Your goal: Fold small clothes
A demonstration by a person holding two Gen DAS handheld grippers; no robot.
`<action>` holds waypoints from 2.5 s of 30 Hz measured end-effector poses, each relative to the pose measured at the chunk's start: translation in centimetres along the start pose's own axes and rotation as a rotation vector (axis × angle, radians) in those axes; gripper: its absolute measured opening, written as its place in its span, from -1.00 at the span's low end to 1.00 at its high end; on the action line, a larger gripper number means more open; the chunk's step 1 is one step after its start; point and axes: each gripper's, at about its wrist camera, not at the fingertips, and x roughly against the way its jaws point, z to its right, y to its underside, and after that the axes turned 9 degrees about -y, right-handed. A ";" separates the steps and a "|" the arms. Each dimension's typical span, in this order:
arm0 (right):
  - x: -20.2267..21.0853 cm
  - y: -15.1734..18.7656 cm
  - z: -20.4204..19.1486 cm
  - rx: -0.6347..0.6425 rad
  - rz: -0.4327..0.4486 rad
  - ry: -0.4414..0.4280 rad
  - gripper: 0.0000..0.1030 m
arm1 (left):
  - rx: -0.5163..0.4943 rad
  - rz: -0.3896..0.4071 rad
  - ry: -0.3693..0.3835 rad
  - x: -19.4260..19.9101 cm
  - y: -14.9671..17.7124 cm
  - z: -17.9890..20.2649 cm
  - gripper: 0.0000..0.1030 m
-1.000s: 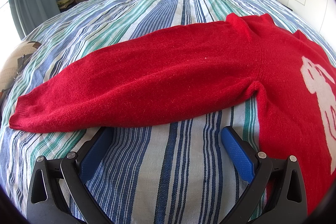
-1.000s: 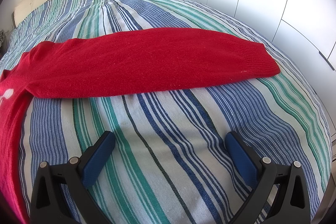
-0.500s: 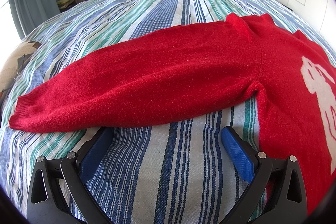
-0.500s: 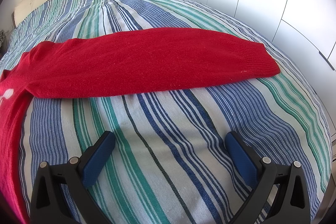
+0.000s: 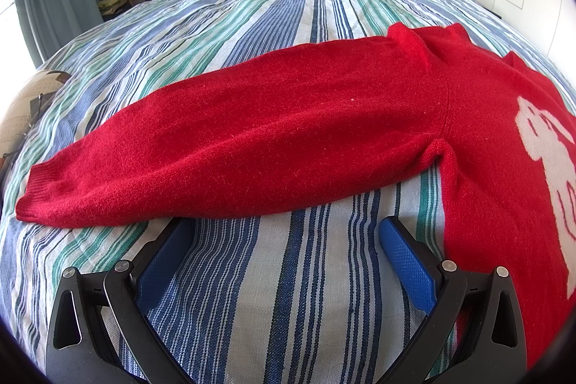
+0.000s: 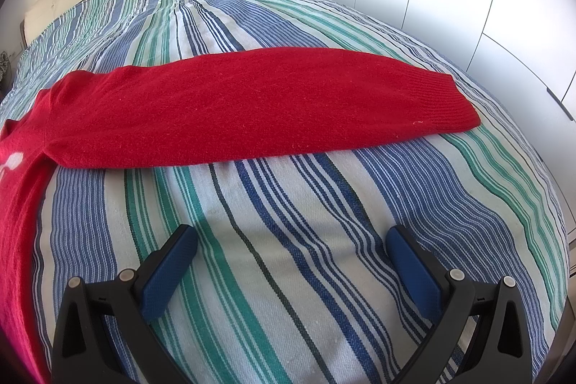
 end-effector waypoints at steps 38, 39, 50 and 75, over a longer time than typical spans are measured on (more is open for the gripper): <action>0.0 0.0 -0.1 0.001 0.000 0.002 1.00 | 0.000 0.002 0.004 0.1 0.0 0.0 0.99; 0.0 0.0 0.0 0.001 0.000 0.002 1.00 | 0.000 0.002 0.004 0.1 0.0 0.0 0.99; 0.0 0.0 -0.1 0.000 0.002 0.002 1.00 | 0.000 0.001 0.006 0.1 0.0 0.0 0.99; 3.2 -4.8 22.3 -0.692 0.009 -0.679 0.99 | 0.004 -0.009 0.005 -0.1 -0.2 -0.1 0.99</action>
